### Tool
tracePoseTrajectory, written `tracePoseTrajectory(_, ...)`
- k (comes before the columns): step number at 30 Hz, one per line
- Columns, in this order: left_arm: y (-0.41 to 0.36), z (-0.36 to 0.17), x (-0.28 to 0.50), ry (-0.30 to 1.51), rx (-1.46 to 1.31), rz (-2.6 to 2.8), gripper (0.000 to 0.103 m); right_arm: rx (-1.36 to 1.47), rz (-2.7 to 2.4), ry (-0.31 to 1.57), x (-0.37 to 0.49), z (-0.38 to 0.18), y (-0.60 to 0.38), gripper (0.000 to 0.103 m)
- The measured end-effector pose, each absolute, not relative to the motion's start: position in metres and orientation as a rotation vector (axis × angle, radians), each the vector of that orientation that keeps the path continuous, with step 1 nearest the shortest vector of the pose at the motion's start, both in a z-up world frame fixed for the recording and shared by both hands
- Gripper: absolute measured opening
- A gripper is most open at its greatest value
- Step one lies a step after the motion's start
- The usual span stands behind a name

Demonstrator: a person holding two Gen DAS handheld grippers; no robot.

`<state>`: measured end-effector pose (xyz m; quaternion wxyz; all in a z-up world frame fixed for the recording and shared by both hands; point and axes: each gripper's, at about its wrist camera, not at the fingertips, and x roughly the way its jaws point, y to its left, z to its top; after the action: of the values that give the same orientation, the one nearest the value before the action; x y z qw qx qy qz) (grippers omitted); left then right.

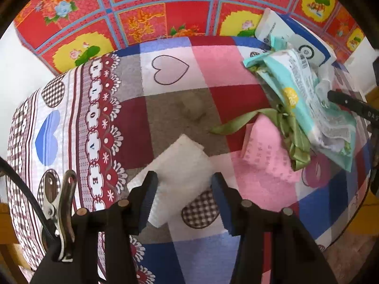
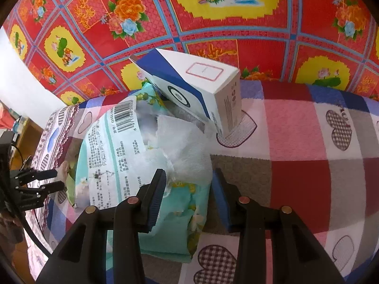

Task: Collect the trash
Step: 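Lower the left gripper to the white tissue while the right lowers to the white mesh bag, then close the left gripper on the white tissue while the right closes on the mesh bag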

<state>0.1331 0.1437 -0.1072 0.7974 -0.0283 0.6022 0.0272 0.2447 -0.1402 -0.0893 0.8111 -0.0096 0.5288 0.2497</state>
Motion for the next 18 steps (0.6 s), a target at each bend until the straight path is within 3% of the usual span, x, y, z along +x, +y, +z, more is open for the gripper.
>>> tracePoseTrajectory(6,0.141,-0.115,0.149,1.298,-0.023,0.050,0.062,0.015,0.553,1.153,0.247,-0.097,-0.143,0.041)
tracePoseTrajectory(12,0.134,-0.122,0.157,1.275,-0.029,0.072,0.062,0.036,0.548,1.162,0.247,-0.100,-0.144,0.040)
tracePoseTrajectory(18,0.135,-0.124,0.142,1.248,-0.030,0.089,0.047,0.032,0.544,1.133,0.242,-0.092,-0.146,0.030)
